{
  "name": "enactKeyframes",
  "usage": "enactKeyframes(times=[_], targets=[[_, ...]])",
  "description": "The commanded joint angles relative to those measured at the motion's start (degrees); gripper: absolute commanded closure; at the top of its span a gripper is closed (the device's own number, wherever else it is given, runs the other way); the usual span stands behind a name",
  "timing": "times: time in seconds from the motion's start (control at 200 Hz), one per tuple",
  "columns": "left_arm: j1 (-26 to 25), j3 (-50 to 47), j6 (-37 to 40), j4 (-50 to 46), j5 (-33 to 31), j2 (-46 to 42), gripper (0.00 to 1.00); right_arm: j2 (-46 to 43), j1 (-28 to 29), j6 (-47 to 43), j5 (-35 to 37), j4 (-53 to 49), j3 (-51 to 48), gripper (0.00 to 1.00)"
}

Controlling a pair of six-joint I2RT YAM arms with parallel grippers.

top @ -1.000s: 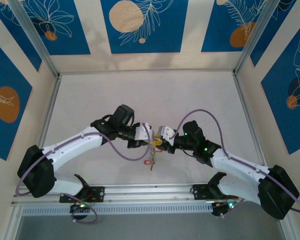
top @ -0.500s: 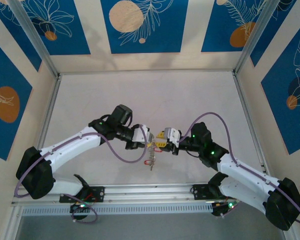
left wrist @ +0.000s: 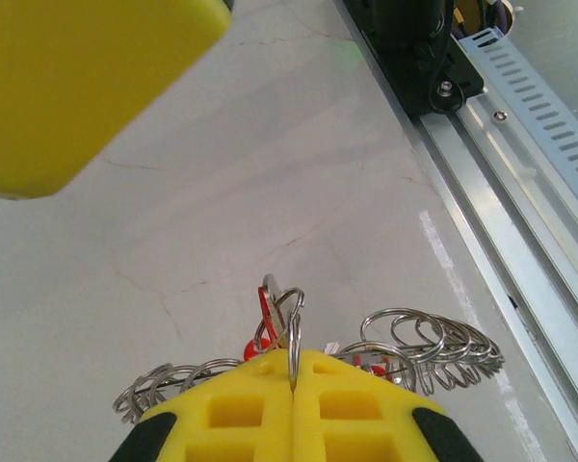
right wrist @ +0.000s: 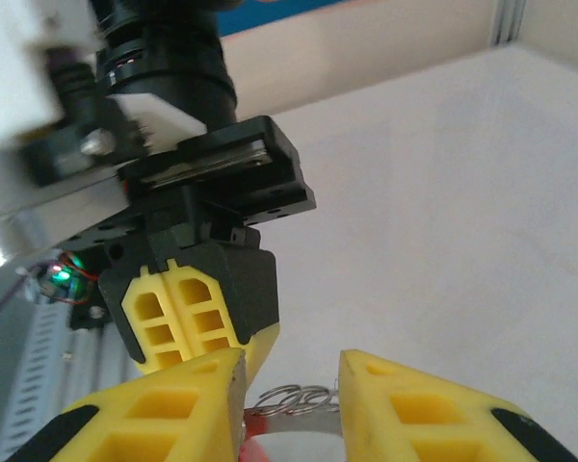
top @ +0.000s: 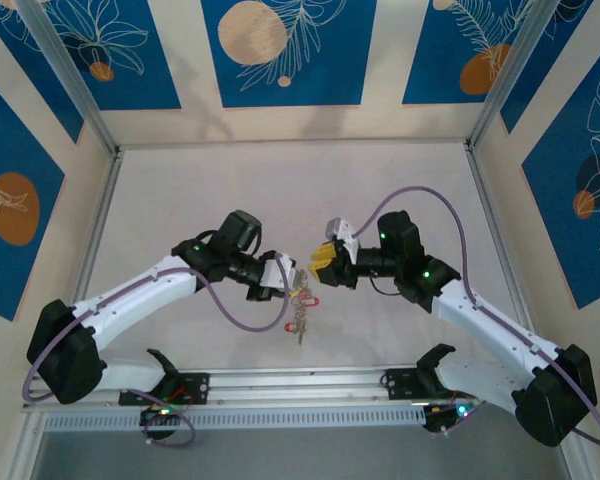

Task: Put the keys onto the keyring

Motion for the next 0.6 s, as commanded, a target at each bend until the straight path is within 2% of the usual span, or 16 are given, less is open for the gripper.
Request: enactKeyframes(times=[0.0, 0.265, 0.455, 0.595], targets=[[0.12, -0.27, 2.25, -0.24, 1.67, -1.55, 1.0, 1.83, -0.25, 6.28, -5.11, -13.0, 2.7, 0.68], [0.12, -0.53, 1.67, 0.57, 2.39, -1.89, 1.0, 8.49, -0.34, 7.47, -10.12, -15.93, 4.43, 0.69], [0.21, -1.75, -0.16, 3.35, 3.79, -2.85, 1.0, 6.15, 1.03, 4.96, -9.78, -11.85, 0.73, 0.74], [0.25, -1.38, -0.57, 3.12, 4.39, -2.57, 1.0, 4.66, 2.25, 3.81, -7.49, -9.23, -1.13, 0.68]])
